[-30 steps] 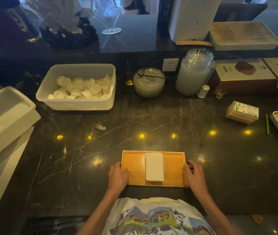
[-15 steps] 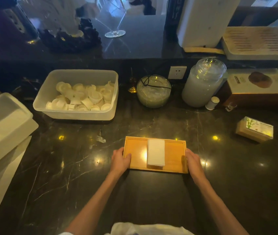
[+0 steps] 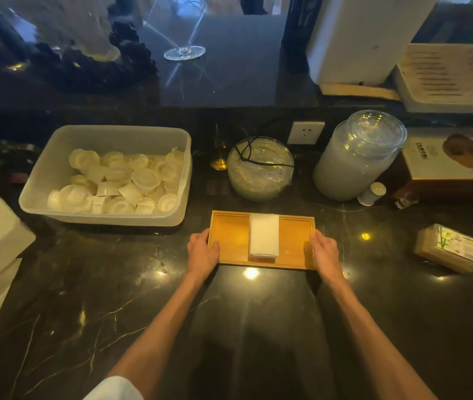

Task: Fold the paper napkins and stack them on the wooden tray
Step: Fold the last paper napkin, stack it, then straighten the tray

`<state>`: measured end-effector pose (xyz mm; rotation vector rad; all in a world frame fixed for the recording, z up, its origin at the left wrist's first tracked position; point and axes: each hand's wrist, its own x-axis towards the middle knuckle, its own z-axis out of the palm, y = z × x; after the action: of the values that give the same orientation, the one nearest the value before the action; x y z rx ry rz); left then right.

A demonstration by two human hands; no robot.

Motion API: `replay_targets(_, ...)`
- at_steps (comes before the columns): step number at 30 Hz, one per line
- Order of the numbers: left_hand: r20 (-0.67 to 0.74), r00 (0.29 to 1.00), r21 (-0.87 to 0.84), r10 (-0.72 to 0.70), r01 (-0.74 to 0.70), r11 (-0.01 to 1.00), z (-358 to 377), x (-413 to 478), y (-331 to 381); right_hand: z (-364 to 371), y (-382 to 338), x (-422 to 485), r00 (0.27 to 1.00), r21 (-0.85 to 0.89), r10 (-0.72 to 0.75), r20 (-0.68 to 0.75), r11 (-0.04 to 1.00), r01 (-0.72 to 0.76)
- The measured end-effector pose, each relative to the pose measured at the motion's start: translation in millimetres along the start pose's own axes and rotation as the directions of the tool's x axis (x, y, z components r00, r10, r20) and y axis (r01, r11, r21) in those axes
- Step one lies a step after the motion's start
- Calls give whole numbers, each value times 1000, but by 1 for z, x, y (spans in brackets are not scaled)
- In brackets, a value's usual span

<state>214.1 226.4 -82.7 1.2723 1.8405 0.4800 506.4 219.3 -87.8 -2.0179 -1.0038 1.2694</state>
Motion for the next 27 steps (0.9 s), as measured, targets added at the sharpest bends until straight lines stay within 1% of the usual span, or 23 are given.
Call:
replay_targets(2, -21, 999, 25, 27, -27, 999, 3, -9, -4, 0, 6, -7, 999, -67, -34, 9, 997, 34)
replay_targets(4, -33, 995, 84, 99, -96, 992, 10, -26, -9, 0, 15, -19, 991, -225, -132, 19, 965, 133)
replay_targets(5, -27, 986, 143, 162, -157, 977, 14, -35, -13, 3, 22, -27, 979, -331, -204, 22, 922, 200)
replay_targets(7, 31, 961, 301, 274, -270, 914, 25, -50, -25, 13, 40, -46, 938, -536, -343, 42, 785, 311)
replay_targets(8, 71, 957, 371, 283, -289, 883, 29, -56, -31, 18, 49, -55, 924, -611, -375, 72, 716, 338)
replay_targets(9, 103, 957, 426, 272, -289, 857, 32, -60, -38, 23, 57, -62, 921, -659, -374, 109, 666, 349)
replay_targets(11, 127, 959, 483, 253, -283, 829, 36, -64, -47, 31, 71, -69, 931, -703, -327, 164, 624, 343)
replay_targets(12, 124, 961, 492, 247, -276, 825, 38, -67, -48, 32, 75, -71, 933, -716, -318, 170, 610, 339)
replay_targets(15, 106, 975, 538, 194, -220, 814, 44, -69, -48, 37, 77, -72, 934, -746, -323, 155, 582, 325)
replay_targets(18, 98, 984, 591, 148, -178, 787, 52, -68, -53, 41, 75, -71, 943, -773, -297, 150, 560, 299)
replay_targets(22, 55, 990, 584, 126, -135, 800, 61, -62, -52, 44, 71, -67, 956, -763, -265, 125, 591, 263)
replay_targets(25, 57, 993, 562, 103, -118, 819, 62, -59, -48, 47, 66, -66, 966, -762, -234, 111, 603, 234)
replay_targets(27, 62, 992, 568, 113, -128, 813, 61, -60, -48, 49, 62, -64, 964, -741, -232, 128, 624, 248)
